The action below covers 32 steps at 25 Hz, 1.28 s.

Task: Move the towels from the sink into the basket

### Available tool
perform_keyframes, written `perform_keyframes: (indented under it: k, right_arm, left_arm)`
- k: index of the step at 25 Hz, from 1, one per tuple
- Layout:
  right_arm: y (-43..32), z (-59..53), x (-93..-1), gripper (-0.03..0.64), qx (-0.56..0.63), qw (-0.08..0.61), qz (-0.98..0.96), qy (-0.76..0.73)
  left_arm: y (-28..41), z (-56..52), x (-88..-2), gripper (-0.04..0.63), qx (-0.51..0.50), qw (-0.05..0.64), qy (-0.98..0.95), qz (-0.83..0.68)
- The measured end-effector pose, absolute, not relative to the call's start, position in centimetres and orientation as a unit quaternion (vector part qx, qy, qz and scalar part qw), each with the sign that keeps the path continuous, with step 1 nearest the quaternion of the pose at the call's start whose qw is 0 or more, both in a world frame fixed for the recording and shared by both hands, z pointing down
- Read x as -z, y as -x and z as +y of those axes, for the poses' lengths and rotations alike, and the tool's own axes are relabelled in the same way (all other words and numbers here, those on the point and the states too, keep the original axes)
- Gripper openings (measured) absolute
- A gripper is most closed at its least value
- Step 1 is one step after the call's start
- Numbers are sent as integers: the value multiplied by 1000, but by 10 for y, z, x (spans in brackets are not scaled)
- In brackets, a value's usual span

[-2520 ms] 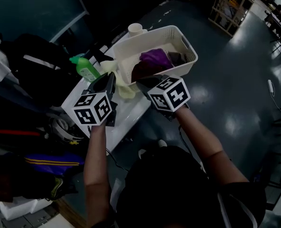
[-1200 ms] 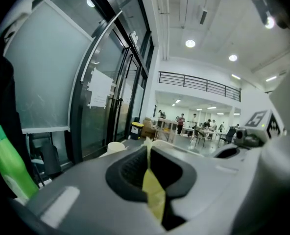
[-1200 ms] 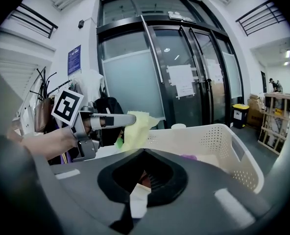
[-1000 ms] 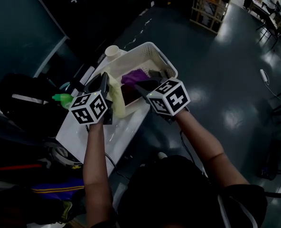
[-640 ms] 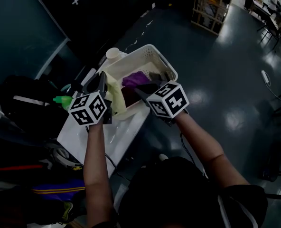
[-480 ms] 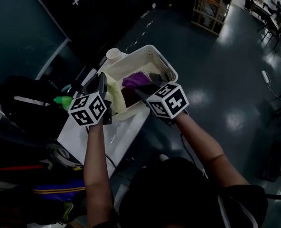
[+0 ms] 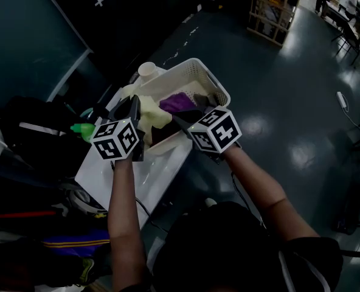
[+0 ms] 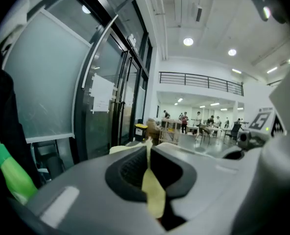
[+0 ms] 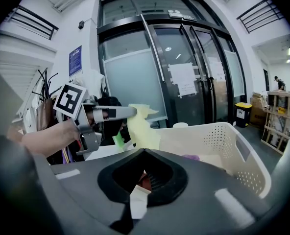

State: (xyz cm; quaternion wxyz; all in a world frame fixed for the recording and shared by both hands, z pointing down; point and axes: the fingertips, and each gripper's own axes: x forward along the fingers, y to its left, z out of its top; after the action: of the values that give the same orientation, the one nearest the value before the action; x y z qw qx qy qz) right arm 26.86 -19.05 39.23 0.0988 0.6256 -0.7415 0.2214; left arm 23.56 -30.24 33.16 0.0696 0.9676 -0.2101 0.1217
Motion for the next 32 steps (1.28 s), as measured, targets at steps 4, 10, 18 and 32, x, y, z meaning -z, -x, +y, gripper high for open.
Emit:
perform_keyframes:
  k: [4,10,18,32]
  right_arm:
    - [-268,-193,-395,-2,-224,100,-741,-625]
    - [-267,-195,-397,-2,-229,98,-740,-624]
    - [-265,-196,-399,-2,-230,95,-739,-626]
    - [-256,-202,-401,-2,-232,89,-740,-625]
  left_arm:
    - [-233,-301,-352,27,-160,29,-963,-214]
    - [-234,-297,-361,156,-172,26,-964,-202]
    - [-230,-289,-369,202,-166,38,-964,-202]
    - [-213,-280,-350,77,-122,22,-971,-205]
